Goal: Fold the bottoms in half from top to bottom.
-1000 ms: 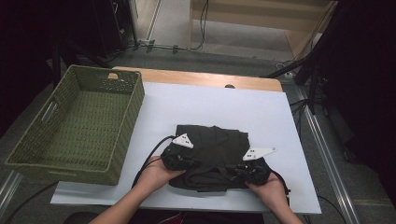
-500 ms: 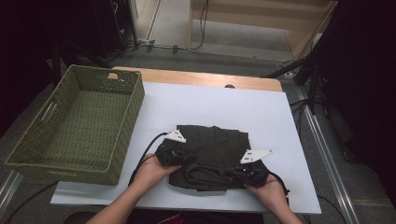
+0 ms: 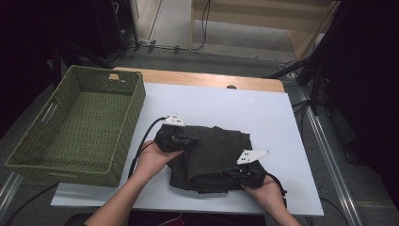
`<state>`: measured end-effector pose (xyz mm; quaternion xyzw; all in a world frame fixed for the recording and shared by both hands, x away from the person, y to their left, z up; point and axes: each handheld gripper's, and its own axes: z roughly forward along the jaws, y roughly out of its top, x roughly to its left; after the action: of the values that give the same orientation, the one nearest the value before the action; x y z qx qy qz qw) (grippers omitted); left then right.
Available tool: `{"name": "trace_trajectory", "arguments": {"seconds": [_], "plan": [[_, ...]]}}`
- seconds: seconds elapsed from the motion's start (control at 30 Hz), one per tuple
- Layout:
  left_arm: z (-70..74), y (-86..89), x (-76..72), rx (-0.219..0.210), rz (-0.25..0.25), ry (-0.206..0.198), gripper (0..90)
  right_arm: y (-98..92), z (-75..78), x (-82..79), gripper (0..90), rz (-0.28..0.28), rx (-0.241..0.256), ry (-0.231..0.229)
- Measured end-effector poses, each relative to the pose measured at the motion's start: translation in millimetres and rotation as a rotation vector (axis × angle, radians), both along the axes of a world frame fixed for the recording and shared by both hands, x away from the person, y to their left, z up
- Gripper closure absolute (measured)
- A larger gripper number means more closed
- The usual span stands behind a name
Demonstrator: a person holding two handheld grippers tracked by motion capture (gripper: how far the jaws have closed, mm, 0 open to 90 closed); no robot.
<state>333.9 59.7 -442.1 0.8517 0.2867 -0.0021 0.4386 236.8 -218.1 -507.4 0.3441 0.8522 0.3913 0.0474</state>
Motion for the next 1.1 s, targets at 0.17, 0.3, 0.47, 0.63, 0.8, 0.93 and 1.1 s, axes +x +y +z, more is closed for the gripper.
{"name": "trace_trajectory", "arguments": {"seconds": [0.17,0.3,0.47,0.63,0.8,0.93,1.1], "plan": [[-18.9,-8.1,12.7,0.034,0.011,0.04,89.3,9.2,0.6,-0.6,87.8,0.007,-0.001,-0.02],[-30.7,-12.6,19.2,0.026,0.021,0.052,89.5,11.0,-0.6,1.2,87.8,0.015,-0.001,-0.022],[-44.2,-16.4,23.7,0.022,0.04,0.057,90.0,12.9,-2.1,1.0,87.8,0.019,0.002,-0.018],[-50.0,-21.2,26.0,0.047,0.057,0.017,90.0,15.8,-5.2,2.1,87.8,0.037,0.01,-0.01],[-53.8,-24.8,28.4,0.056,0.066,-0.027,90.0,21.5,-4.7,0.9,87.9,0.056,-0.011,-0.016],[-52.8,-22.6,28.7,0.043,0.076,-0.004,90.0,19.6,-4.4,2.6,87.8,0.058,-0.002,-0.01],[-48.5,-20.1,27.1,0.044,0.067,0.0,88.6,14.6,-2.2,4.2,83.3,0.073,0.011,-0.008]]}}
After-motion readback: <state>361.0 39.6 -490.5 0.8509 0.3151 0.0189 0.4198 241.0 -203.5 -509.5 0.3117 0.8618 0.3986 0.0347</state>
